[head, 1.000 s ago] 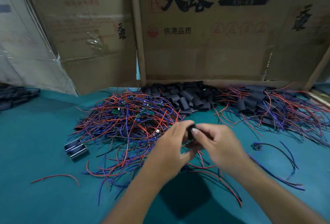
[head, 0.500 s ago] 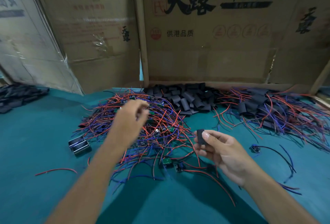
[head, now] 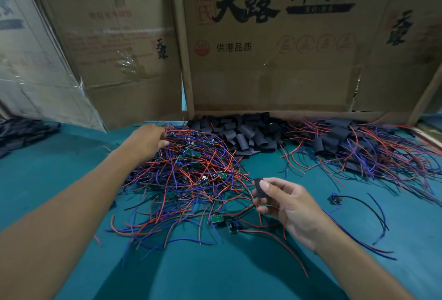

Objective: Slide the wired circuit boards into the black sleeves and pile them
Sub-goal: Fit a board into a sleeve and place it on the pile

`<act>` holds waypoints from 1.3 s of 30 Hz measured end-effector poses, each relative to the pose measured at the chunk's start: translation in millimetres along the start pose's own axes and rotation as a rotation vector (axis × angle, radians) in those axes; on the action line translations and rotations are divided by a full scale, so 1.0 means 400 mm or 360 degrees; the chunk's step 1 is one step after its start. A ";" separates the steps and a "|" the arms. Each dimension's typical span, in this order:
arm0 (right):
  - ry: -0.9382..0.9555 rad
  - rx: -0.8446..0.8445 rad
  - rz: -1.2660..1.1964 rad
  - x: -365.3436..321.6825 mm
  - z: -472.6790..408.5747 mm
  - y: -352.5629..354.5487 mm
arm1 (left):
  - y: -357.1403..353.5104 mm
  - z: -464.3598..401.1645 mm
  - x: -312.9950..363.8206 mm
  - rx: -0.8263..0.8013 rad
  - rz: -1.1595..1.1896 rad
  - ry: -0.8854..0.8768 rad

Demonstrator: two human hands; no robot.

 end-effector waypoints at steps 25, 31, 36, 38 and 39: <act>0.0218 0.0281 0.0161 -0.037 -0.016 0.049 | 0.042 0.318 0.274 0.0796 0.2837 0.0357; 0.0374 0.0137 0.0196 -0.042 -0.006 0.023 | 0.057 0.339 0.316 0.0718 0.2952 0.0299; 0.0485 -0.0046 0.0306 -0.038 0.009 -0.009 | 0.055 0.349 0.340 0.0553 0.3070 0.0289; 0.0517 -0.0070 0.0390 -0.038 0.010 -0.010 | 0.058 0.348 0.335 0.0588 0.3069 0.0310; 0.0525 -0.0077 0.0445 -0.039 0.009 -0.007 | 0.059 0.348 0.330 0.0617 0.3077 0.0335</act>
Point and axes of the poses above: each hand's wrist, its own z-axis away from the middle knuckle, its own y-axis out of the back of the hand, x = y × z, the point moved 5 cm from there along -z, towards the middle knuckle, and after that the axes turned 7 degrees about x, right-handed, at the moved point
